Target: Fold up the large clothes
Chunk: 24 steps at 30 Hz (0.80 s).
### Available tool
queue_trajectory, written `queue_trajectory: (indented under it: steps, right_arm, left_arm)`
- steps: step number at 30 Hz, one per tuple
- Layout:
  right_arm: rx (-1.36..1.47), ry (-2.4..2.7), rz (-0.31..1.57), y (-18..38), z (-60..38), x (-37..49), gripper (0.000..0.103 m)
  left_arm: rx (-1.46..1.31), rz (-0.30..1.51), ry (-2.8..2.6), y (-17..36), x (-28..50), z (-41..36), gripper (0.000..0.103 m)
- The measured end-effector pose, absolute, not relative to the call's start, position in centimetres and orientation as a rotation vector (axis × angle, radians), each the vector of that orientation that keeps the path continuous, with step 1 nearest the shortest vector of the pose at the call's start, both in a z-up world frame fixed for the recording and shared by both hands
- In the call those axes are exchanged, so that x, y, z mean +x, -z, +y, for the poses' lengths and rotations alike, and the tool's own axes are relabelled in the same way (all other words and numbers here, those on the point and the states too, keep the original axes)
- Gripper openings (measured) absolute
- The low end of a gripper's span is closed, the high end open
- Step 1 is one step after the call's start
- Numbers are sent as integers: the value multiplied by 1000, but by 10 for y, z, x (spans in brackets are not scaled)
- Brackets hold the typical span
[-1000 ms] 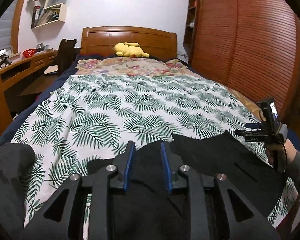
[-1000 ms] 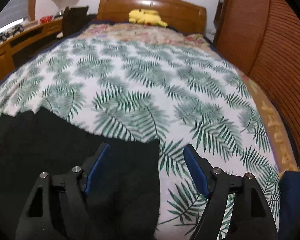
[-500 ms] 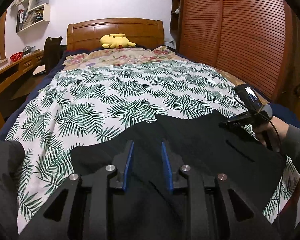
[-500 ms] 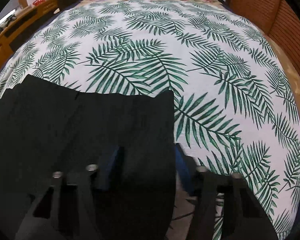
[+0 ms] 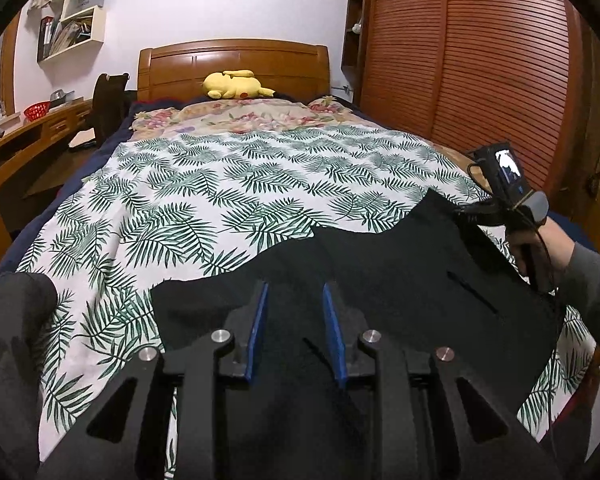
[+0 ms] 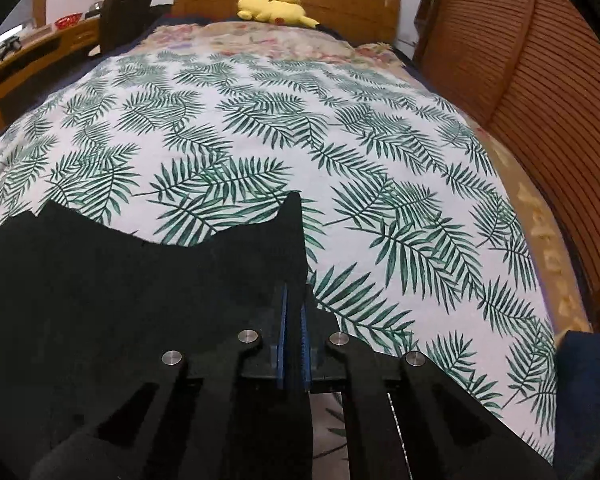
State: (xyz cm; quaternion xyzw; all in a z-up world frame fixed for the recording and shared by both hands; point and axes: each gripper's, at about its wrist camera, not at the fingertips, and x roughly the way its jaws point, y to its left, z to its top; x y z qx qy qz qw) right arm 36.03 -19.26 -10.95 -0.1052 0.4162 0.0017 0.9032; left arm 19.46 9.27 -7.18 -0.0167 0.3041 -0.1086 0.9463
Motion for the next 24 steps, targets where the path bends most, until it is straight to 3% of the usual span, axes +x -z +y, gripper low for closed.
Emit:
queue_trajectory:
  steps: [1, 3, 6, 24]
  right_arm:
    - [-228, 14, 853, 107, -192, 356, 19]
    - [-214, -10, 841, 100, -192, 344, 47]
    - [-229, 13, 789, 91, -189, 313, 58]
    - [-212, -268, 831, 102, -162, 145, 60]
  left_arm:
    - [-34, 622, 222, 73, 194, 93, 26]
    - [-34, 627, 224, 75, 190, 94, 26]
    - [-33, 633, 225, 79, 184, 96, 26]
    - [40, 667, 345, 96, 132, 41, 26]
